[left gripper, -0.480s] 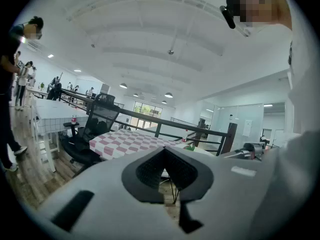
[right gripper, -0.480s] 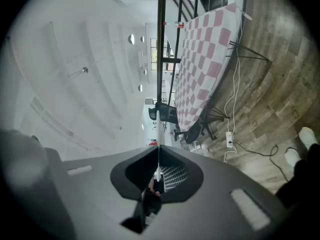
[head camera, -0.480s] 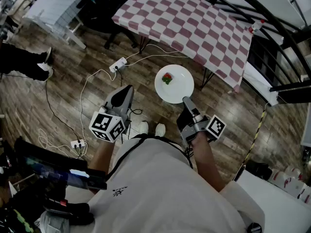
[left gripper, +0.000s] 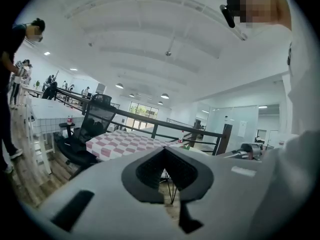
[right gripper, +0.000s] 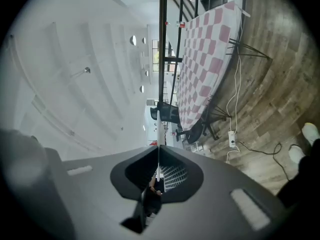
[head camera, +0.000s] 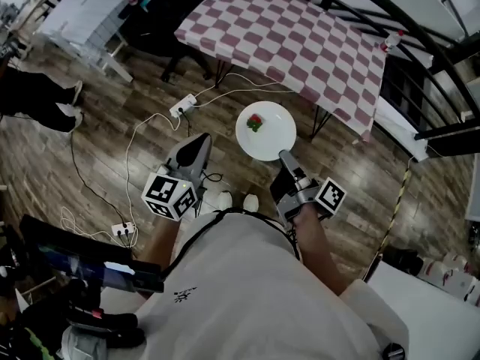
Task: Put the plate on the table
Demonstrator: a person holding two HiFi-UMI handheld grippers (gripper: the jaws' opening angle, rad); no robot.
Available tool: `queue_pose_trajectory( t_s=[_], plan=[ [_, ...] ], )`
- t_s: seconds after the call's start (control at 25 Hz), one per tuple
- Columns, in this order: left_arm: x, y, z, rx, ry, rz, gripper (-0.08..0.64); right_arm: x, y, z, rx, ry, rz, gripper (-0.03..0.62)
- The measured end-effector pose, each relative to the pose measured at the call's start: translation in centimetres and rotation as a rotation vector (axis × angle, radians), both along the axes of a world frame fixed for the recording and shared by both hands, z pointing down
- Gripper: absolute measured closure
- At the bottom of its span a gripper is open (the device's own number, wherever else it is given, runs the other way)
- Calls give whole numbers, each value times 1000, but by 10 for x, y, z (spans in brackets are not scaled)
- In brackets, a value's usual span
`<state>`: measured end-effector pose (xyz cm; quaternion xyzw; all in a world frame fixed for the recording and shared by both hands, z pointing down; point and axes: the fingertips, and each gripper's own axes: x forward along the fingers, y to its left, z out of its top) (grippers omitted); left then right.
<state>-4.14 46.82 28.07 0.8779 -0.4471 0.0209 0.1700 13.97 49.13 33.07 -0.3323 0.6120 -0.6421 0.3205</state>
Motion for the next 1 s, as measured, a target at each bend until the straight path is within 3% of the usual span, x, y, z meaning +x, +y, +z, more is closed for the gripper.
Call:
queue_pose_trajectory(
  t_s=[1.0],
  plan=[
    [-42, 6, 11, -3, 31, 26, 558, -39, 8, -1, 11, 12, 36, 575]
  ],
)
